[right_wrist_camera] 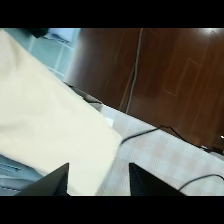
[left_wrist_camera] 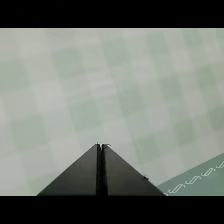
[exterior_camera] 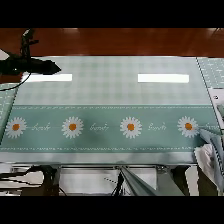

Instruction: Fold the shirts.

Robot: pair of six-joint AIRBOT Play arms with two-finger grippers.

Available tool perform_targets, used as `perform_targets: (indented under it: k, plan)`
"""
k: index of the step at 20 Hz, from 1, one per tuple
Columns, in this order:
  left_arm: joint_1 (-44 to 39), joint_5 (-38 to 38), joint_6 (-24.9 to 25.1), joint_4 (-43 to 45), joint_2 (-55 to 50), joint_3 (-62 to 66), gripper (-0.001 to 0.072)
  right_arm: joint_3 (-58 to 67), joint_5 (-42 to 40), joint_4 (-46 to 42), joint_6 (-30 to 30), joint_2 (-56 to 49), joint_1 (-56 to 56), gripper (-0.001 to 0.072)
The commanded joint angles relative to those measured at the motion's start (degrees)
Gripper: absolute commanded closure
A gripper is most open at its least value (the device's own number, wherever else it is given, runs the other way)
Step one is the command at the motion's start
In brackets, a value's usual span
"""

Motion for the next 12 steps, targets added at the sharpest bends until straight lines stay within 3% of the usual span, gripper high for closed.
perform_targets:
  k: [1,4,6,8,9,11,12]
  plan:
    - [0.02,-2.54,-0.07,-0.09,0.46,0.31,0.0682,6.43,-3.21,13.75,-4.07,-8.81,0.09,0.0251]
    - [-0.09,-5.2,-0.35,-0.44,1.29,2.62,0.0682,18.49,-4.24,26.56,-4.7,-19.87,0.09,0.0251]
    - [-0.66,-6.01,-0.37,-0.44,1.99,6.14,0.0647,25.05,-7.39,40.85,-3.56,-26.05,1.16,0.0251]
    - [-2.05,-7.76,-0.28,-0.44,2.1,11.15,0.0307,27.63,-12.74,50.18,-3.37,-30.53,7.82,0.0251]
    - [-3.15,-8.22,-0.76,-0.37,2.1,13.42,0.0262,27.78,-15.78,51.63,-3.43,-32.5,13.6,0.0251]
    - [-6.49,-9.84,-1.97,2.95,2.1,17.38,0.0262,27.78,-21.44,49.48,-3.48,-36.35,26.71,0.0246]
    - [-8.98,-11.06,-4.44,8.37,2.08,18.62,0.0262,27.78,-24.15,46.45,-3.5,-38.27,33.03,0.0207]
